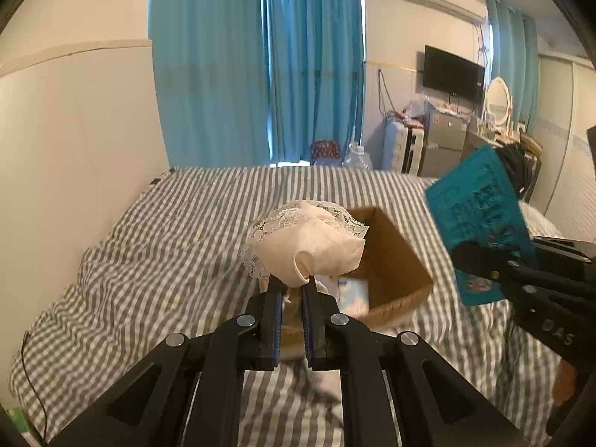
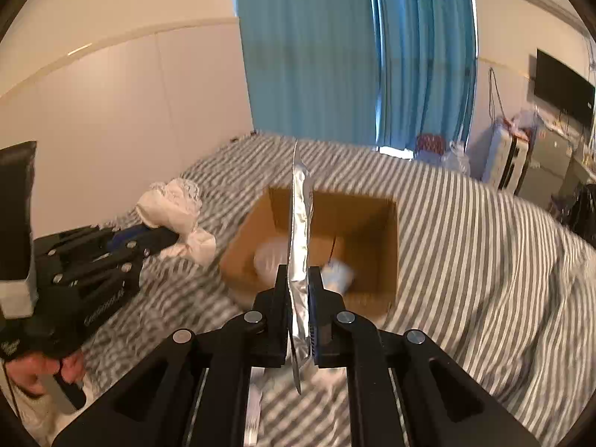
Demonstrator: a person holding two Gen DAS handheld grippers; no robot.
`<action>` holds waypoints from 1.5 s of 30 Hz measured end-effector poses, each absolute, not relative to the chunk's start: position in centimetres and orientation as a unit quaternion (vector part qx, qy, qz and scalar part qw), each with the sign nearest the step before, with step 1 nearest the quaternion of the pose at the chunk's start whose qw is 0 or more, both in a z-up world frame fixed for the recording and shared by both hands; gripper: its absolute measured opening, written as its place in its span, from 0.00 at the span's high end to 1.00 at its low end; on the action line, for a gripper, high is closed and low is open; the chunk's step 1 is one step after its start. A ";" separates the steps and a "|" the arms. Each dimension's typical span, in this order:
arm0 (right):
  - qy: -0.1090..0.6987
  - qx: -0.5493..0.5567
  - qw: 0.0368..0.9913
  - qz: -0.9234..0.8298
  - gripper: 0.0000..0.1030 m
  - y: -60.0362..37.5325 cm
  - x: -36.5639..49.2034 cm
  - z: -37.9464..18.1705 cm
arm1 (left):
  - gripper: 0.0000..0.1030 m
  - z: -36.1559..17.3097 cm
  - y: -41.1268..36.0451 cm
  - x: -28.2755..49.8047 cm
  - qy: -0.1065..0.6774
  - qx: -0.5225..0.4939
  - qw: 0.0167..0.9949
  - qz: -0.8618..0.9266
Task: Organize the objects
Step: 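Grasp the lace cloth with the left gripper while the right carries the blister pack to the box, then release the lace cloth and blister pack into the box, lift both grippers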
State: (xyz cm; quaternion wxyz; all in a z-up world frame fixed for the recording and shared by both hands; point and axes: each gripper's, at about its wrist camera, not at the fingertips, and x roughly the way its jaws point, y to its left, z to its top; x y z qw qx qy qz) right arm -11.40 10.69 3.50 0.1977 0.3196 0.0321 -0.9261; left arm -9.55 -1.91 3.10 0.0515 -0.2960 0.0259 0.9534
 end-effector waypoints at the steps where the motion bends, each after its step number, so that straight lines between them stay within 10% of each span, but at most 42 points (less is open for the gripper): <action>1: 0.035 0.316 0.198 -0.927 0.92 10.6 -11.9 3.8 | 0.91 3.3 -1.8 -10.2 0.024 -0.296 0.051 0.954; 23: 0.018 0.390 0.172 -0.905 0.91 12.0 -25.7 -6.5 | 0.83 -5.8 2.1 -20.1 0.040 -0.388 0.063 0.919; 27: 0.027 0.384 0.160 -0.909 0.61 11.9 -24.6 -5.7 | 0.47 -5.4 2.0 -19.2 0.044 -0.389 0.058 0.919; 38: 0.025 0.315 0.139 -0.938 0.20 13.2 -20.8 2.3 | 0.07 1.4 0.4 -14.0 0.042 -0.325 0.032 0.944; 45: 0.046 0.272 0.125 -0.953 0.08 13.9 -15.7 7.2 | 0.00 5.5 -0.4 -9.7 0.037 -0.286 0.019 0.957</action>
